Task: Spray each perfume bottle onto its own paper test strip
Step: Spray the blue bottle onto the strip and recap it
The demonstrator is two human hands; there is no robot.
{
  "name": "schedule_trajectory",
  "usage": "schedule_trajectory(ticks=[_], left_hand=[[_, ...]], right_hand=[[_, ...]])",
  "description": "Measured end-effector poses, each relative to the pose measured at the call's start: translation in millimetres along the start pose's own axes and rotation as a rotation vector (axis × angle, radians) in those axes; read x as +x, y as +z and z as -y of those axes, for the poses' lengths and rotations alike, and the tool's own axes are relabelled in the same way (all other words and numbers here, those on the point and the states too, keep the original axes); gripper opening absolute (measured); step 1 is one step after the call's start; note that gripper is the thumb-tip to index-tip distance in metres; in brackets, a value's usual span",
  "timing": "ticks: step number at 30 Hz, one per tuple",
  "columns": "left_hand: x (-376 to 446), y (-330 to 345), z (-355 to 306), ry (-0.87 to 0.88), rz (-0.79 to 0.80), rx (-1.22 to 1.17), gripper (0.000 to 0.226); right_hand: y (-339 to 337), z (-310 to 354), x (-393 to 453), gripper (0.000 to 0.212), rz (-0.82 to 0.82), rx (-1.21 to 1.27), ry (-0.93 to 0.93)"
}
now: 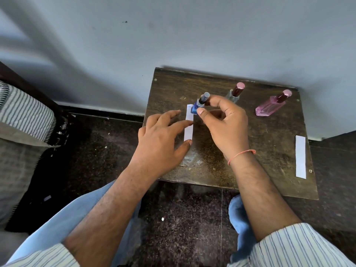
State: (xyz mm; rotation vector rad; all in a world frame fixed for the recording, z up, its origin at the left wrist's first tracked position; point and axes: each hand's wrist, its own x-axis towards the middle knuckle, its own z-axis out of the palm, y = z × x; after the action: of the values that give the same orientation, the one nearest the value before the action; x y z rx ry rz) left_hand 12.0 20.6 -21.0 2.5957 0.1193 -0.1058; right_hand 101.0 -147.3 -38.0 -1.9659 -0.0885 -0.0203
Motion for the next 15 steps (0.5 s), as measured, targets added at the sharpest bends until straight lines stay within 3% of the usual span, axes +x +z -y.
schedule_trajectory(ticks=[4, 8, 15], left_hand=[[2.6, -2.8, 7.8, -0.018, -0.034, -0.074, 0.053], [6.8, -8.9, 16.0, -0.032, -0.114, -0.316, 0.045], [7.4, -16.2, 17.5, -0.066, -0.189, -0.361, 0.041]], right_hand=[[11.0, 1.9, 4.0, 0.027, 0.009, -0.083, -0.024], [18.6, 2.2, 10.1, 0.026, 0.003, -0.096, -0.046], [20.2, -1.6, 14.0, 0.028, -0.001, -0.117, -0.025]])
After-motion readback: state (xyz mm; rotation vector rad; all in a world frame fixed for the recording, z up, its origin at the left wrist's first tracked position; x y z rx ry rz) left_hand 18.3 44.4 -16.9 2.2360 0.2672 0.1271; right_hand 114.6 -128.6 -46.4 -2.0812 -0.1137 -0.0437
